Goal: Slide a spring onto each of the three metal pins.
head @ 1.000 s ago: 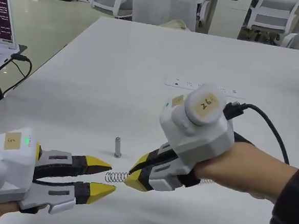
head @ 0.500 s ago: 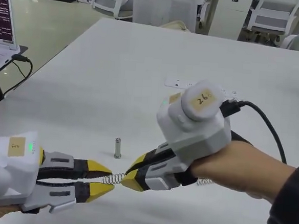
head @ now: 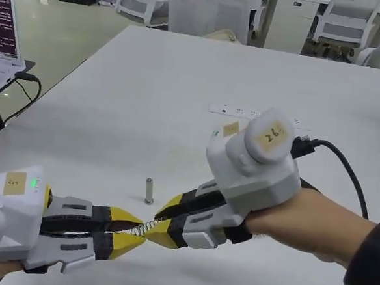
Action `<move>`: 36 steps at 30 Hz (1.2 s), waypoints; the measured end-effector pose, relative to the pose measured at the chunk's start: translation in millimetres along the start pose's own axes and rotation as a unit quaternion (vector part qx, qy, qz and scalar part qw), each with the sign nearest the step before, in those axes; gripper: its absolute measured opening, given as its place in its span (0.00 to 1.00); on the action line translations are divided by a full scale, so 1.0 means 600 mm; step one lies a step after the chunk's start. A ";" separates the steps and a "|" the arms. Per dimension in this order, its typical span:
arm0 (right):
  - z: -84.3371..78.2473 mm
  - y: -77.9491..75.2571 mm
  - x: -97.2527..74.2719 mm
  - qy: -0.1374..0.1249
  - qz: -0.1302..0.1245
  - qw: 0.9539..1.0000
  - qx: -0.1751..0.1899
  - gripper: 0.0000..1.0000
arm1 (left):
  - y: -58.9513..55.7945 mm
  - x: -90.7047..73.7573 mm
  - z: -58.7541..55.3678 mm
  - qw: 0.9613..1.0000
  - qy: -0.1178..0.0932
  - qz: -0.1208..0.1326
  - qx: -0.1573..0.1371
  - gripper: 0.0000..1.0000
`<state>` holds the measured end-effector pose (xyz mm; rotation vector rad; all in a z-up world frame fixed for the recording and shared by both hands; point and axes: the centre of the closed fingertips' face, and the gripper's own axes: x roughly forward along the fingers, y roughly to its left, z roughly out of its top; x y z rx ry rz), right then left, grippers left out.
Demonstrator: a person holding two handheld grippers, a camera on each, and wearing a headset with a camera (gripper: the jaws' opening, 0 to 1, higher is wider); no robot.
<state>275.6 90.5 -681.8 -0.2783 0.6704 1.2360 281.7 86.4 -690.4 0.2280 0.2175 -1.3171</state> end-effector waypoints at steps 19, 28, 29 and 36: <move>0.005 -0.002 0.007 -0.014 0.005 1.000 0.020 0.09 | -0.004 0.001 0.012 1.000 -0.018 -0.004 -0.018 0.02; 0.002 0.000 0.007 0.002 0.009 1.000 0.027 0.08 | -0.007 0.002 0.011 1.000 -0.016 -0.007 -0.016 0.03; 0.003 0.000 0.006 0.003 0.009 1.000 0.027 0.08 | -0.007 0.002 0.011 1.000 -0.017 -0.008 -0.016 0.03; 0.004 -0.001 0.005 0.010 0.008 1.000 0.022 0.08 | -0.005 0.002 0.011 0.999 -0.022 -0.007 -0.024 0.04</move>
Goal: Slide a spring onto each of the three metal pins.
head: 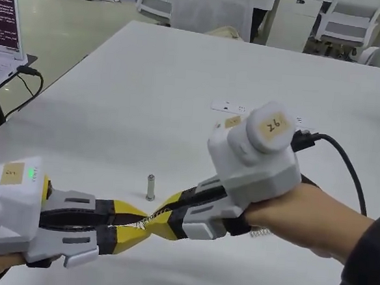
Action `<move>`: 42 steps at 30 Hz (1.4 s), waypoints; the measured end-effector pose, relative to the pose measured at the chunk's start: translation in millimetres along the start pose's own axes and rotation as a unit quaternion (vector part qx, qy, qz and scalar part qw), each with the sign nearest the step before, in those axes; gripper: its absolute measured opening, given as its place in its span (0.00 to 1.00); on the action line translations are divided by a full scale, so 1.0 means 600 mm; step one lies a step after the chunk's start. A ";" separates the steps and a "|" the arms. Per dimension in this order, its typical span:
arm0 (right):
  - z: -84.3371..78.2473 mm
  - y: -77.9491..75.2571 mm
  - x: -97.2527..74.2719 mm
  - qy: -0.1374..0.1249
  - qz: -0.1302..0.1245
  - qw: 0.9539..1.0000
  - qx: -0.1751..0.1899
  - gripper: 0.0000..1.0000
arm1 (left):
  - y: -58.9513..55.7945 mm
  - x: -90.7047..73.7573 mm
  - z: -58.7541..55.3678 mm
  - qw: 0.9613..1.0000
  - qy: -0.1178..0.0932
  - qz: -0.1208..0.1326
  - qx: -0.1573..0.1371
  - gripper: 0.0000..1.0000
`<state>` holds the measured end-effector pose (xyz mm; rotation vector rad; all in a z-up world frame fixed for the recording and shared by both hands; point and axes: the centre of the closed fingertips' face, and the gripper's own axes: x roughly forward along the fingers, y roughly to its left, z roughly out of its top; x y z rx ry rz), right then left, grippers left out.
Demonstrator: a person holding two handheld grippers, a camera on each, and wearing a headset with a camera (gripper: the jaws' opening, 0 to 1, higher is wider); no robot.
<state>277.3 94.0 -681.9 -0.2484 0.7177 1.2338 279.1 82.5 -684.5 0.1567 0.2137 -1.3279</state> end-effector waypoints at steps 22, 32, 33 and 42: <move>0.017 -0.045 -0.033 0.040 -0.028 0.998 -0.035 0.08 | 0.011 -0.002 -0.008 1.000 -0.008 0.018 -0.020 0.48; 0.041 -0.075 -0.037 0.055 -0.043 0.996 -0.058 0.08 | 0.018 -0.007 -0.031 0.998 0.000 0.033 -0.057 0.66; 0.044 -0.077 -0.036 0.057 -0.042 0.996 -0.060 0.08 | 0.018 -0.008 -0.031 0.998 -0.002 0.034 -0.056 0.67; 0.059 -0.102 -0.029 0.088 -0.049 0.991 -0.087 0.08 | 0.024 -0.019 -0.035 0.997 -0.010 0.055 -0.055 0.78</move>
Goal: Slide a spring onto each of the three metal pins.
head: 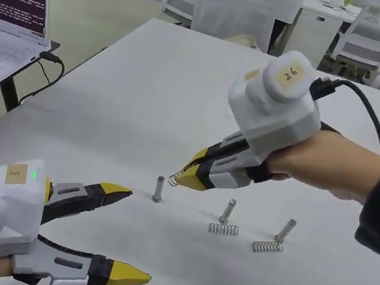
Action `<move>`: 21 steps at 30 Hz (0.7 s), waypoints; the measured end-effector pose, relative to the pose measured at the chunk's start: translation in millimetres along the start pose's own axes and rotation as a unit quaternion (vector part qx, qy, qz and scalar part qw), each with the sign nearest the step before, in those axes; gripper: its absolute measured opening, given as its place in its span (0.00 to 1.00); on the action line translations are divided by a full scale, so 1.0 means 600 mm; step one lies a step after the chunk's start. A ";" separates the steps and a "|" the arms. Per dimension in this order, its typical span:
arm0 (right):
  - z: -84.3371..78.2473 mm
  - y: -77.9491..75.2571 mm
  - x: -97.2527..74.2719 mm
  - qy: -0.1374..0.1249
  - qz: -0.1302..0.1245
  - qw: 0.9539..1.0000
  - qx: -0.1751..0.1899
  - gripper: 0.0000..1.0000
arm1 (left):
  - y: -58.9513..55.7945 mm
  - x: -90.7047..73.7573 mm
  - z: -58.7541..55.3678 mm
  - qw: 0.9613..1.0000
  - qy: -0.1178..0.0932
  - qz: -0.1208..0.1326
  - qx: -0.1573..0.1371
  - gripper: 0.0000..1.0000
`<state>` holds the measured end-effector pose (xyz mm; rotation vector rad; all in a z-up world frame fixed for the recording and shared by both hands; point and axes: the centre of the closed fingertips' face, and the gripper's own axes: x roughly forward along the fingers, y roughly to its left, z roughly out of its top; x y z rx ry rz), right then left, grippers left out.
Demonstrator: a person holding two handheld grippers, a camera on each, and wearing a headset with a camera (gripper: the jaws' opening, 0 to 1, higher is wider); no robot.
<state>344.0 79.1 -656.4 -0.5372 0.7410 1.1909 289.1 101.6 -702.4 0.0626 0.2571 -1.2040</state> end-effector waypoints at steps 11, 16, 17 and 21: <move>0.014 -0.050 0.026 0.049 -0.004 0.998 -0.039 0.08 | -0.010 -0.013 -0.009 1.000 -0.006 0.009 -0.001 0.83; 0.007 -0.060 0.049 0.083 0.003 0.995 -0.053 0.08 | -0.011 -0.018 -0.015 1.000 -0.008 0.016 -0.005 0.83; 0.004 -0.061 0.055 0.093 0.006 0.994 -0.057 0.08 | -0.011 -0.019 -0.015 1.000 -0.011 0.017 -0.005 0.83; -0.003 -0.066 0.073 0.123 0.016 0.990 -0.068 0.08 | -0.009 -0.021 -0.012 1.000 -0.017 0.023 -0.010 0.83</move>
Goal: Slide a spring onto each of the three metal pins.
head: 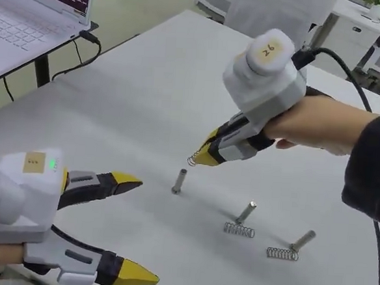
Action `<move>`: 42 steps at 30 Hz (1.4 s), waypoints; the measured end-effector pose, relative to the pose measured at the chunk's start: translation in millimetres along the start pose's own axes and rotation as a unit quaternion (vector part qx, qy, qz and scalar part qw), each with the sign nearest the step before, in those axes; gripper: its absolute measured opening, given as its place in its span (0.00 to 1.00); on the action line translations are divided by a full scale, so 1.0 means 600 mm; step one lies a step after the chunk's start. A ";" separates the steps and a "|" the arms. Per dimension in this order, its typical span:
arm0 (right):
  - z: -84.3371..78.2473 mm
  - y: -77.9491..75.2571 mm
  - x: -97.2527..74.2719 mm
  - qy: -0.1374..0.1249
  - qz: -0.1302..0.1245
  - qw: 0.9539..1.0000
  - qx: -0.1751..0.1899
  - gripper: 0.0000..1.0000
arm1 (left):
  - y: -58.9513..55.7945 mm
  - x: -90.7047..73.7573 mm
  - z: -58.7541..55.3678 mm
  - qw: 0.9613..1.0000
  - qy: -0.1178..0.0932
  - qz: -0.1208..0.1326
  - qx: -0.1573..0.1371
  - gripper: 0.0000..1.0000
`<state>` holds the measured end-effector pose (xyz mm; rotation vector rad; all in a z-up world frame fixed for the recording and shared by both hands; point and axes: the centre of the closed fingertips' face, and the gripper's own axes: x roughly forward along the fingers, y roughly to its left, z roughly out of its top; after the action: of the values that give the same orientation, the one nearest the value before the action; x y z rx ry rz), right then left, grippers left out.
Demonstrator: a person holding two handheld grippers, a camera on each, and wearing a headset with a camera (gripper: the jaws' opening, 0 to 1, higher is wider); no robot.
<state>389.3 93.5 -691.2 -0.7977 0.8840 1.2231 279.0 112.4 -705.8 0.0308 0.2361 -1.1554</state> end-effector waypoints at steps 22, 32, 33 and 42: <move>-0.016 -0.004 0.045 0.079 0.017 0.996 -0.039 0.08 | 0.004 -0.003 0.001 1.000 -0.005 0.010 0.003 0.82; -0.017 -0.001 0.058 0.088 0.025 0.995 -0.040 0.08 | 0.003 -0.002 0.002 1.000 -0.005 0.010 0.002 0.81; -0.017 0.000 0.060 0.090 0.025 0.995 -0.041 0.08 | 0.003 -0.002 0.002 1.000 -0.006 0.010 0.002 0.81; -0.008 0.001 0.063 0.086 0.028 0.995 -0.039 0.08 | 0.003 -0.001 0.002 1.000 -0.007 0.008 -0.002 0.79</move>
<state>392.2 106.1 -727.3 -0.9566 1.0086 1.2583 280.5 113.6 -704.3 0.0216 0.2256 -1.1388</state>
